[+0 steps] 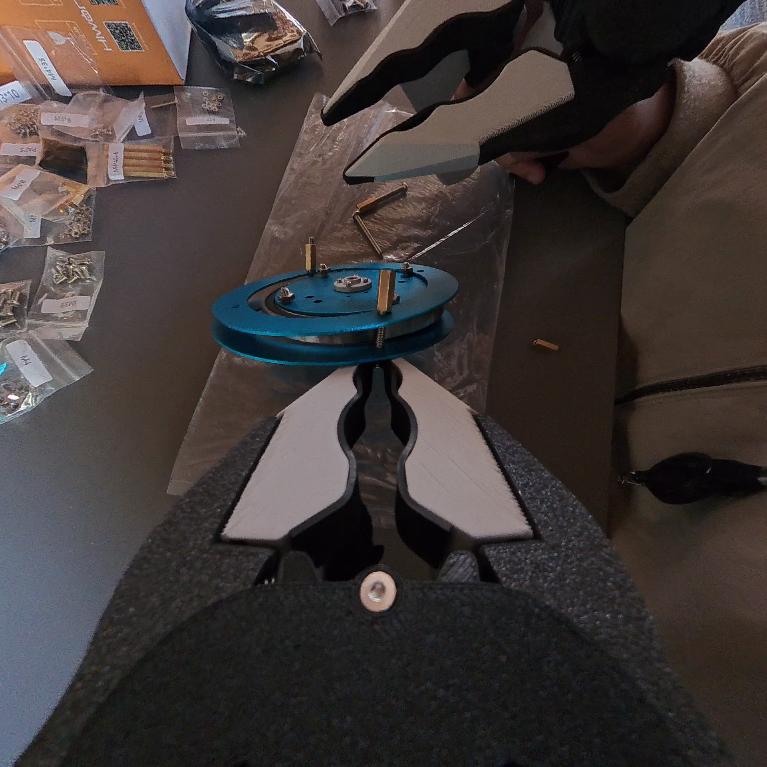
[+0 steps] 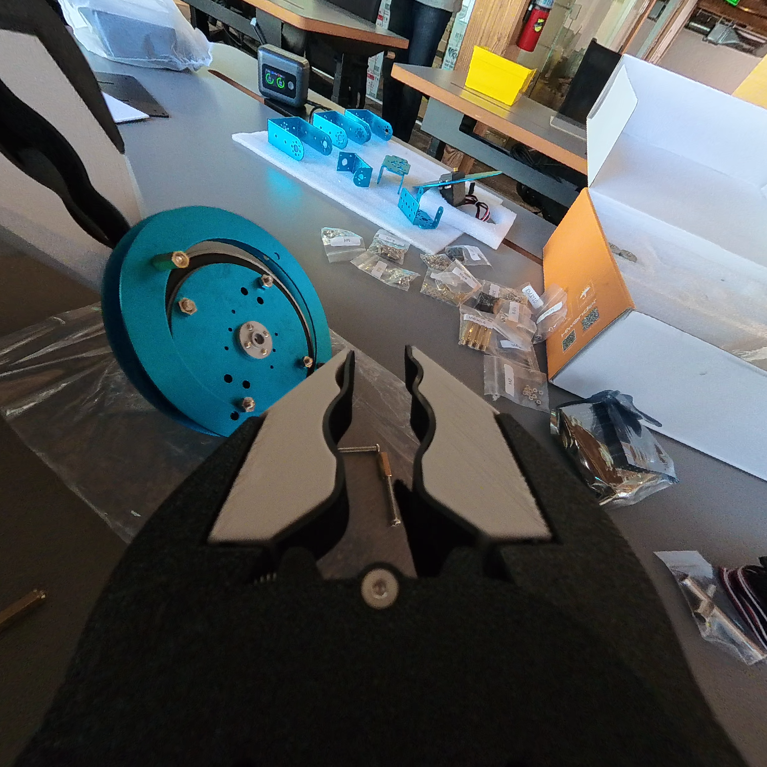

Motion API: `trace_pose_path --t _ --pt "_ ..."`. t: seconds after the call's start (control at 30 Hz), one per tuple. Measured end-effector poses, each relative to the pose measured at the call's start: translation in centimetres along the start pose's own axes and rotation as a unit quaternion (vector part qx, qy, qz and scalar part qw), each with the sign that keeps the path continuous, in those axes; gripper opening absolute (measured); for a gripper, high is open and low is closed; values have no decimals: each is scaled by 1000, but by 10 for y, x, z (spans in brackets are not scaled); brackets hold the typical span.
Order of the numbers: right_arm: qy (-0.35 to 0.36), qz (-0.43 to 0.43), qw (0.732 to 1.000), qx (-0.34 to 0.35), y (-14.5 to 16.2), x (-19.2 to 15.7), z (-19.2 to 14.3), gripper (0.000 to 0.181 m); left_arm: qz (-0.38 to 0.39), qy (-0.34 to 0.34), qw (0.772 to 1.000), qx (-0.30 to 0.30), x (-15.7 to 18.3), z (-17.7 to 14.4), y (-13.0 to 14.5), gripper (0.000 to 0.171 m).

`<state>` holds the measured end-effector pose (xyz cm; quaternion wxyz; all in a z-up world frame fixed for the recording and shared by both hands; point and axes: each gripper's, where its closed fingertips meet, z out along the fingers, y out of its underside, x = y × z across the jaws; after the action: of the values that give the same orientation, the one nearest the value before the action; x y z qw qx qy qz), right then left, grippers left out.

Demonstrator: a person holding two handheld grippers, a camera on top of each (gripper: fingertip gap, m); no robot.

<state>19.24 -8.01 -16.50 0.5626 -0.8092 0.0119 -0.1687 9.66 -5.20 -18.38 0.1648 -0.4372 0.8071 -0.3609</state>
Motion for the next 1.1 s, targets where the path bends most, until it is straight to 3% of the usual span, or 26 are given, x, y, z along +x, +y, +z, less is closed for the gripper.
trace_pose_path --t 0.77,0.93,1.1 --pt "-1 1 1000 -4 1 0 1 23 -8 4 1000 -9 1 2 9 3" --pt "-1 2 1000 -6 2 0 1 23 9 -10 999 -47 -3 7 32 3" --pt "-2 2 1000 -9 3 0 2 23 30 -11 998 -48 -2 9 45 3"
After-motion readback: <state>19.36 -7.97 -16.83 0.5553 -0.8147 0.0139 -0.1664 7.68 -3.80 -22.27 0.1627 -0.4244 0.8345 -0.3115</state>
